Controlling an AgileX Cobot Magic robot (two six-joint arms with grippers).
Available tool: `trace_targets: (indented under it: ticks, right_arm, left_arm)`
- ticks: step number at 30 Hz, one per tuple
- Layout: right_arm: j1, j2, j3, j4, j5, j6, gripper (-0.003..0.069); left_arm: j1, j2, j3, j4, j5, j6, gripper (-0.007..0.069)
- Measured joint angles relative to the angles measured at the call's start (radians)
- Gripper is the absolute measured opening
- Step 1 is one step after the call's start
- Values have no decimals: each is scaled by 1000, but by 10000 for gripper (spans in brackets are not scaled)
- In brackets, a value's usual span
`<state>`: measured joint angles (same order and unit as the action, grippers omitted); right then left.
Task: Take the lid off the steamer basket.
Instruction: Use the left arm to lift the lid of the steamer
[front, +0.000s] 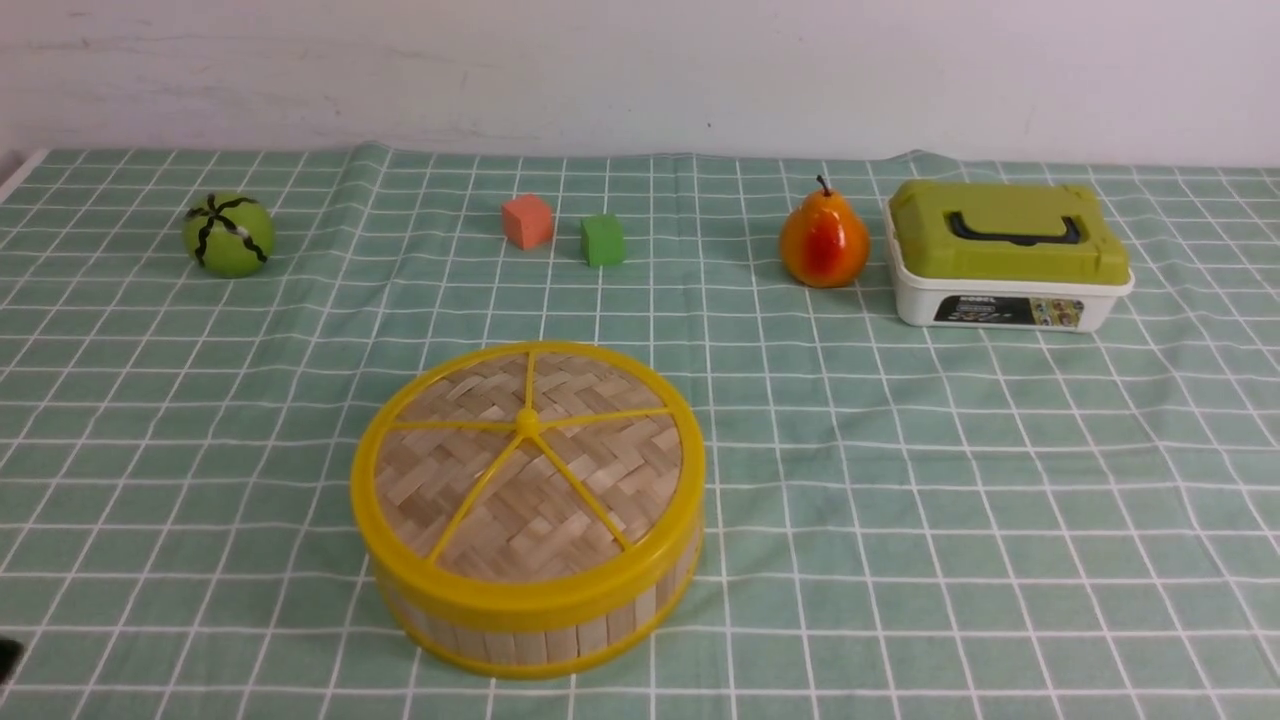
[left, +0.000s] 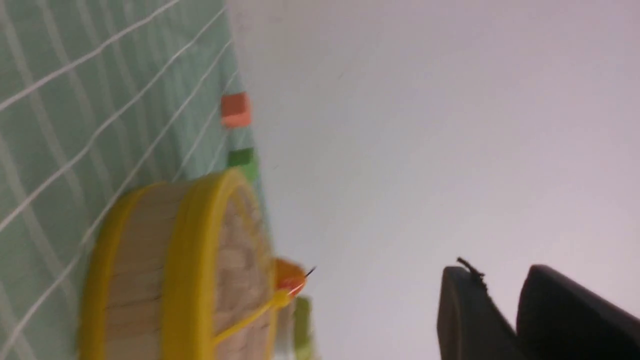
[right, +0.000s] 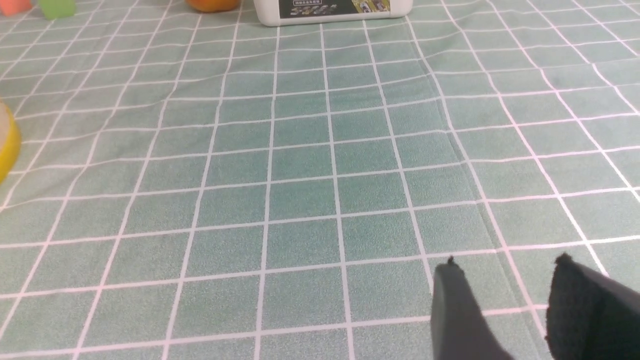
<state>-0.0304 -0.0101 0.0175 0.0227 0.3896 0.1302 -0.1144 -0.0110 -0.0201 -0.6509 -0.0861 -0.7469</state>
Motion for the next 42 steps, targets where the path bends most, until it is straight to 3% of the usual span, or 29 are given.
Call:
trace_targets:
  ticks: [3,9,12,15,18,25,32,36,39,42]
  right_arm:
    - [0,0,0,0,0,0,241]
    - [0,0,0,0,0,0,241]
    - [0,0,0,0,0,0,241]
    - [0,0,0,0,0,0,241]
    - [0,0,0,0,0,0,241]
    - [0,0,0,0,0,0,241]
    - [0,0,0,0,0,0,241]
    - [0,0,0,0,0,0,241]
    - [0,0,0,0,0,0,241]
    - [0,0,0,0,0,0,241]
  left_arm:
    - [0,3,-135,68,-5,103,-13]
    - [0,241,-462,163,264,261,-13]
    - [0,585,-697,284,737,404,-13]
    - [0,829,-875,361,1014,459,-13]
    - [-4,1029,-1018,387,1153,474,-13]
    - [-143,1384,-1316,384,1220,473,-13]
    - [-365,1704,-1601,624,1310,300,-13]
    - [-414,1793,-1682,739,1316,271,-13]
    - [-429,1831,-1724,757,1317,256,4]
    - [-435,1864,-1743,763,1319,253,87]
